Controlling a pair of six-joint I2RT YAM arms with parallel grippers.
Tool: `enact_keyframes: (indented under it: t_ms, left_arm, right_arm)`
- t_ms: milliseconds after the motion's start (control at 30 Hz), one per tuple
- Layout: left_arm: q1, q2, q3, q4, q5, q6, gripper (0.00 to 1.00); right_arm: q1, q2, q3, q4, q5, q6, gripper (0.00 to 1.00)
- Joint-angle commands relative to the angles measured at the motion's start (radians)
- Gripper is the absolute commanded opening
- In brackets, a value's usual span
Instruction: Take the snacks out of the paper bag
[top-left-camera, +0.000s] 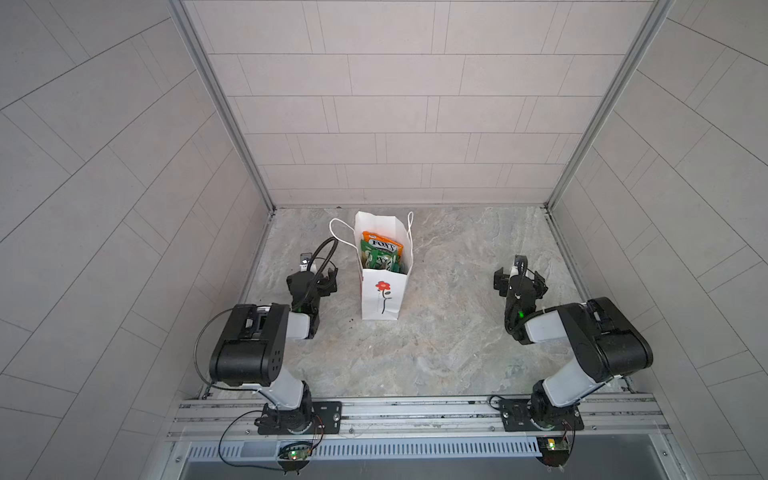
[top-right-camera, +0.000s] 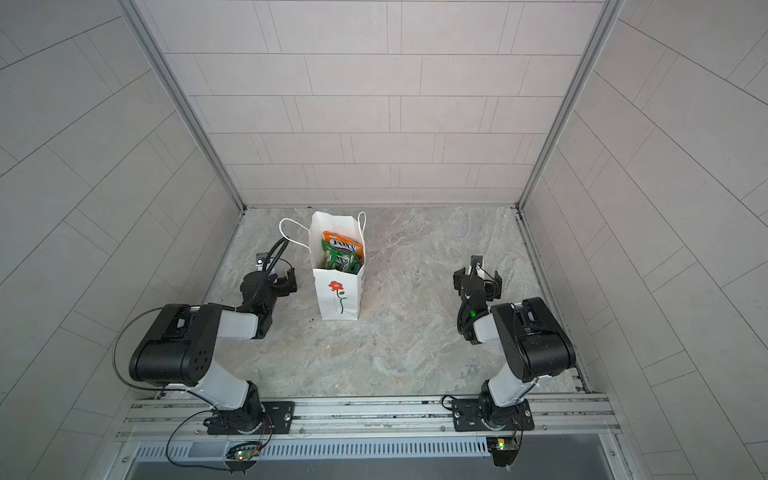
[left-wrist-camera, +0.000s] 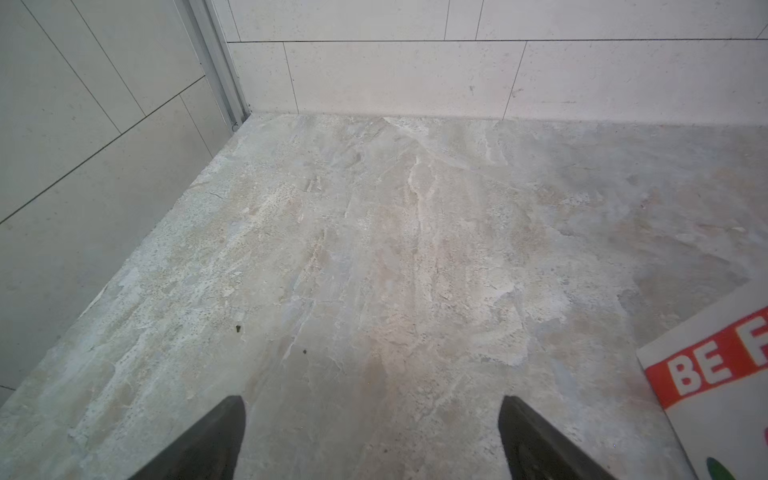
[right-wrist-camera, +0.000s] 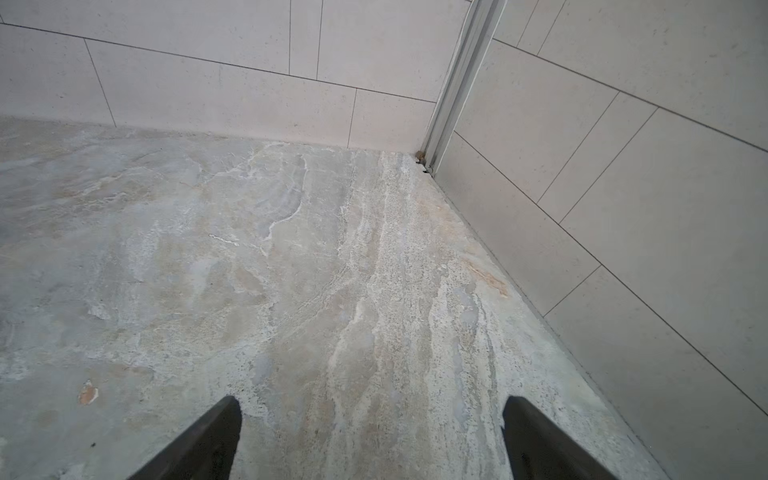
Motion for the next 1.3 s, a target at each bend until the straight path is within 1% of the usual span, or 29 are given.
enact_keyframes:
  t_ms: [0,133,800,933,1000,1067,1133,1200,1233,1267]
  left_arm:
    - [-0.004,-0.003,0.014,0.009,-0.001,0.015,1.0]
    - [-0.014,-0.004,0.012,0.011,-0.018,0.021,1.0]
    - [-0.012,-0.004,0.011,0.012,-0.038,0.014,1.0]
    - [-0.013,-0.006,-0.024,0.08,-0.089,-0.012,1.0]
    - [-0.013,-0.012,-0.046,0.122,-0.128,-0.023,1.0]
    - [-0.012,-0.037,-0.064,0.129,-0.189,-0.044,1.0]
    - [-0.014,-0.076,-0.069,0.097,-0.26,-0.07,1.0]
    - [-0.014,-0.144,-0.06,0.01,-0.36,-0.111,1.0]
    - [-0.014,-0.189,-0.043,-0.065,-0.417,-0.14,1.0]
    - [-0.014,-0.237,-0.016,-0.157,-0.465,-0.161,1.0]
  right_arm:
    - [0.001,-0.003,0.001,0.011,0.001,-0.011,0.99]
    - [0.001,-0.003,0.0,0.013,0.001,-0.013,0.99]
    - [0.001,-0.004,0.001,0.013,0.001,-0.012,0.99]
    - [0.0,-0.004,0.001,0.013,0.001,-0.011,0.99]
    - [0.001,-0.009,-0.006,0.026,0.011,-0.012,0.99]
    - [0.0,-0.045,-0.005,-0.022,0.015,0.002,0.99]
    - [0.0,-0.044,-0.008,-0.007,-0.003,-0.014,0.99]
    - [0.003,-0.059,-0.011,-0.007,-0.003,-0.018,0.99]
    - [0.008,-0.089,-0.002,-0.052,0.016,-0.015,0.99]
    - [0.006,-0.133,0.028,-0.146,0.026,-0.008,0.99]
